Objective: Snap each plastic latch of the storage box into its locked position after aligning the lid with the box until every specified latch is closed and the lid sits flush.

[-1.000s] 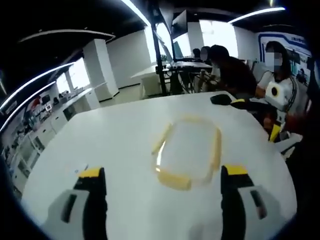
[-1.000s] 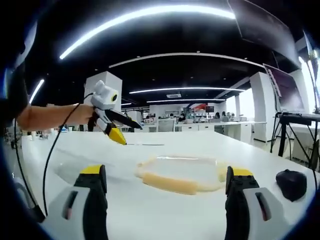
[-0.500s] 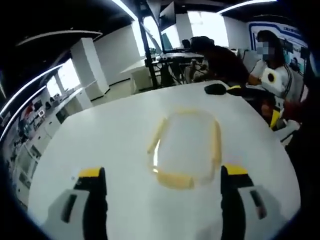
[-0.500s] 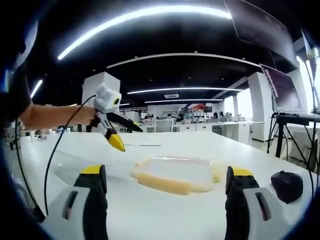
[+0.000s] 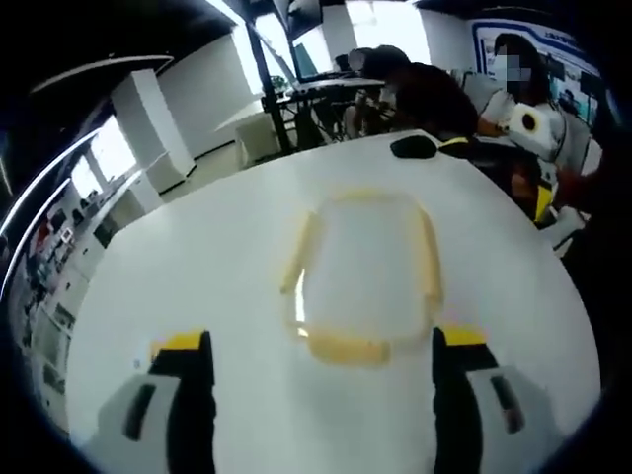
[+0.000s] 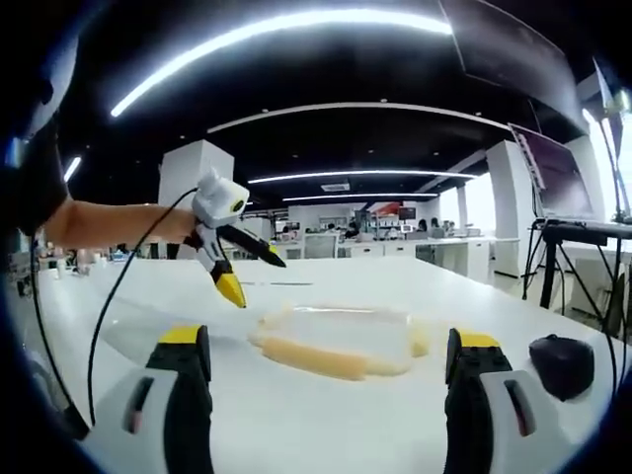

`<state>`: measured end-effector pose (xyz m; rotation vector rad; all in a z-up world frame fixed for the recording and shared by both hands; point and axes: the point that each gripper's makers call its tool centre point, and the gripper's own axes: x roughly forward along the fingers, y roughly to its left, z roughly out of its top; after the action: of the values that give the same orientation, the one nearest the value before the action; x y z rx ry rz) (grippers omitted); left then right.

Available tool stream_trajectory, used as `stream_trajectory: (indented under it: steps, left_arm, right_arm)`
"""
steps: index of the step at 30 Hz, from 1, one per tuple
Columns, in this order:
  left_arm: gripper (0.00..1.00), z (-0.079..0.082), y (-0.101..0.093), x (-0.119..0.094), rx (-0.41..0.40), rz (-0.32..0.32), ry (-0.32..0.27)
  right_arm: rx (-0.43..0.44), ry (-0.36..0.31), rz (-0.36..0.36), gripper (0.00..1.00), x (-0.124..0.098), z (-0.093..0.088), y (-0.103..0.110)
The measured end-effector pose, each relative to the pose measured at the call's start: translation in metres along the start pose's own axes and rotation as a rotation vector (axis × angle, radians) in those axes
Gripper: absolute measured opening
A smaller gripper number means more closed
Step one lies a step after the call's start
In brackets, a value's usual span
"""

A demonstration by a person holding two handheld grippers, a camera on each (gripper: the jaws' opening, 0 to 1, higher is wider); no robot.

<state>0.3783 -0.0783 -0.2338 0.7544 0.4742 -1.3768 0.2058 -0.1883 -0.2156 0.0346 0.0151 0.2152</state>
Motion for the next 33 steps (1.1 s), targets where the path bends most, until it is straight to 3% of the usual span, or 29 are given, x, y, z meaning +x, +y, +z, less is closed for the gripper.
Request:
stream_trajectory:
  steps: [14, 33]
  left_arm:
    - [0.82, -0.016, -0.012, 0.019, 0.064, -0.121, 0.073]
    - [0.77, -0.031, -0.017, 0.031, 0.049, -0.178, 0.157]
  right_arm:
    - [0.002, 0.02, -0.003, 1.0, 0.0, -0.01, -0.003]
    - [0.006, 0.022, 0.005, 1.0, 0.001, -0.012, 0.0]
